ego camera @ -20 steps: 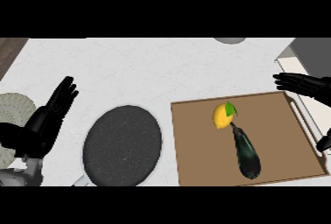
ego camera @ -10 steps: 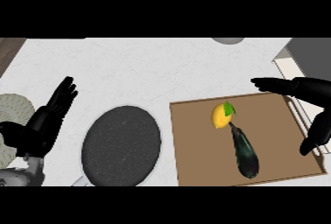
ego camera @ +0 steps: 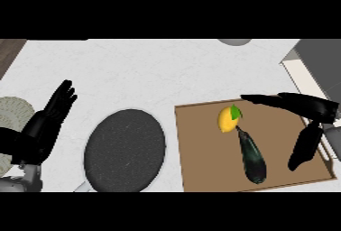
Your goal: Pick the eggplant from the tray and place it in the tiered shelf
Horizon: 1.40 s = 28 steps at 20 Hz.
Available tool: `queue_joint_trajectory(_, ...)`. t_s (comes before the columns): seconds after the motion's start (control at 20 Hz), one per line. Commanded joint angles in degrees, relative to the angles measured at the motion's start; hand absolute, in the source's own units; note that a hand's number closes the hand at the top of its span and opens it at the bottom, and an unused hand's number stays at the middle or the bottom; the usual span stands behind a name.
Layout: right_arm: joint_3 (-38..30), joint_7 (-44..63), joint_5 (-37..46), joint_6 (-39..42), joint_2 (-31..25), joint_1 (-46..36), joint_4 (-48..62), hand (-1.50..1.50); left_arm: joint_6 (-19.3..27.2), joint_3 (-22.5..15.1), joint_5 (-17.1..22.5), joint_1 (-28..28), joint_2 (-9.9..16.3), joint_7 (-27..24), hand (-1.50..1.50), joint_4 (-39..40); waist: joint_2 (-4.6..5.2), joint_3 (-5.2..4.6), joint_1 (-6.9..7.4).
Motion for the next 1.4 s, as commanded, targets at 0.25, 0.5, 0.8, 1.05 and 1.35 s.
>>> queue_joint_trajectory(0.25,2.65,3.79,6.42,4.77,3.93,-0.75,-0.66,-1.5,-0.89,0.63,-3.95,-1.89,-4.61,-2.31,0.0,3.93,0.12,-0.03,0.03)
queue_joint_trajectory(0.5,4.65,6.94,9.33,6.34,6.06,0.51,-3.35,-1.5,-4.17,3.04,-3.16,0.27,-4.02,-3.46,0.0,3.09,0.05,-0.03,0.05)
queue_joint_trajectory(0.8,6.18,8.48,15.91,3.65,8.85,-1.22,-3.02,-1.5,-4.35,3.09,-4.27,2.49,-5.29,-0.1,0.0,-1.72,0.07,-0.01,0.37)
queue_joint_trajectory(1.05,6.61,2.05,23.45,3.07,3.29,2.7,-4.22,-1.5,-5.63,5.03,-4.22,-0.24,-5.34,2.16,0.0,-0.86,0.08,0.01,0.04)
queue_joint_trajectory(1.35,6.64,-4.08,27.42,4.99,0.29,1.75,1.64,-1.5,-6.62,5.76,-5.36,2.31,-6.88,-0.97,0.0,-1.16,0.09,0.0,0.22)
